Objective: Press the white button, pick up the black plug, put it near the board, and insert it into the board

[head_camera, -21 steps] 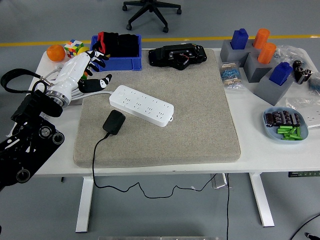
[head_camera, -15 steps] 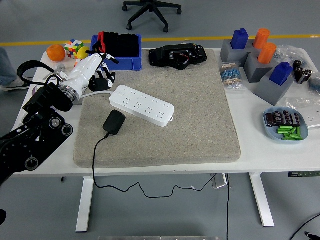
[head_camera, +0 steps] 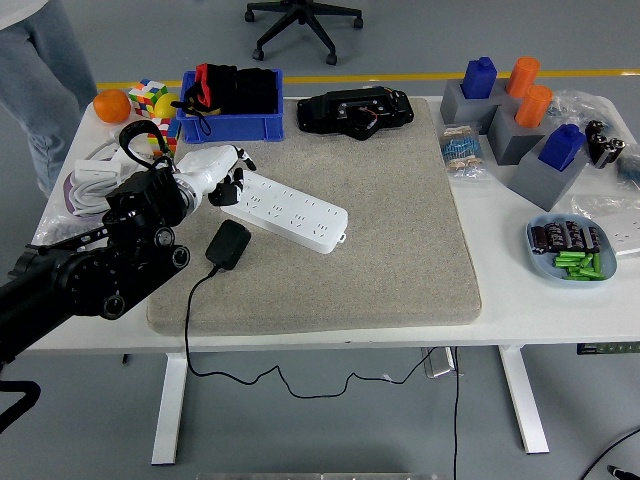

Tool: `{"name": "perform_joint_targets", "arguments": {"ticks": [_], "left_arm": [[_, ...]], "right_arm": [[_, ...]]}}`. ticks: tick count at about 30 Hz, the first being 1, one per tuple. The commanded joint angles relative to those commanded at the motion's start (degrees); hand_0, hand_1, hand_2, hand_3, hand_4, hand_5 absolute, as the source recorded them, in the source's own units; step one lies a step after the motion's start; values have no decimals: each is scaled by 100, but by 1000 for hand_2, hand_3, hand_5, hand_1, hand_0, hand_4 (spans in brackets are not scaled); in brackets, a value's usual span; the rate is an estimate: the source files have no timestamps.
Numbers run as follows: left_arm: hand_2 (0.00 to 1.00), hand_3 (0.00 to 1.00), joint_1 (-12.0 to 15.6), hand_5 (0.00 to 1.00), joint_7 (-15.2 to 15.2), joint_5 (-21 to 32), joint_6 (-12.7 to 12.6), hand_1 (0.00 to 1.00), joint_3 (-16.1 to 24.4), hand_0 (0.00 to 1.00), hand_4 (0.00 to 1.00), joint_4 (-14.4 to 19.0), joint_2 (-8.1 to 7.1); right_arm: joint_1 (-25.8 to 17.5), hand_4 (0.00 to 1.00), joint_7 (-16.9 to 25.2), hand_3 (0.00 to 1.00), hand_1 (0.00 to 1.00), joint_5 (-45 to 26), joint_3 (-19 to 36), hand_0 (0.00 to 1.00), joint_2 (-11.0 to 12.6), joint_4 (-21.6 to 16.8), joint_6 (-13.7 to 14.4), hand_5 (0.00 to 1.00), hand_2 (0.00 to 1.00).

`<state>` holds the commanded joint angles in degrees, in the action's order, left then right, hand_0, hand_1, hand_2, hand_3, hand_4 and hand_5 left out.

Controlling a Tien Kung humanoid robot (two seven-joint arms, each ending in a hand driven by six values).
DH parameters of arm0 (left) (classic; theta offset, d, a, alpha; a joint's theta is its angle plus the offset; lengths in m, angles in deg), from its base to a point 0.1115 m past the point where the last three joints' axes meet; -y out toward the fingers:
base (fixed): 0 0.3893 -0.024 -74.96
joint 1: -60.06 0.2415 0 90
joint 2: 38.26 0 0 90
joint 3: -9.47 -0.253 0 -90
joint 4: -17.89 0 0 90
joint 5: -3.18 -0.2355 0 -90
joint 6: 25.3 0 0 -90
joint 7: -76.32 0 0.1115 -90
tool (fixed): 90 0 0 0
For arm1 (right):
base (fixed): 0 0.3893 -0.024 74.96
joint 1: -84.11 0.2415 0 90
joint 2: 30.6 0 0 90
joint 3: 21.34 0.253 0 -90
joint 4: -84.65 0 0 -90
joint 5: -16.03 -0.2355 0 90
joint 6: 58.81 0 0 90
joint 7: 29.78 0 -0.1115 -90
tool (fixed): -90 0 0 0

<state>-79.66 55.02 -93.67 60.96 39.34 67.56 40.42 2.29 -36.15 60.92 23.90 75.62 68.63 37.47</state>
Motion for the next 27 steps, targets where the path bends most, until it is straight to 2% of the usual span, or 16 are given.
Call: {"name": "perform_joint_targets", "arguments": {"ticks": [2, 9, 27], "left_arm": [[117, 714, -85, 2, 14, -53, 16, 13, -146, 2, 2, -206, 85], [118, 709, -151, 2, 72, -331, 13, 12, -162, 2, 2, -676, 300], [116, 694, -252, 2, 162, -351, -6, 10, -541, 2, 2, -1001, 405]], "right_arm": [[-13, 753, -5, 633, 656, -20, -30, 822, -2, 16, -1, 499, 654], [-38, 752, -5, 634, 656, -38, -67, 822, -12, 23, -2, 500, 654], [-35, 753, -8, 634, 656, -48, -79, 822, -16, 19, -2, 499, 654]]}}
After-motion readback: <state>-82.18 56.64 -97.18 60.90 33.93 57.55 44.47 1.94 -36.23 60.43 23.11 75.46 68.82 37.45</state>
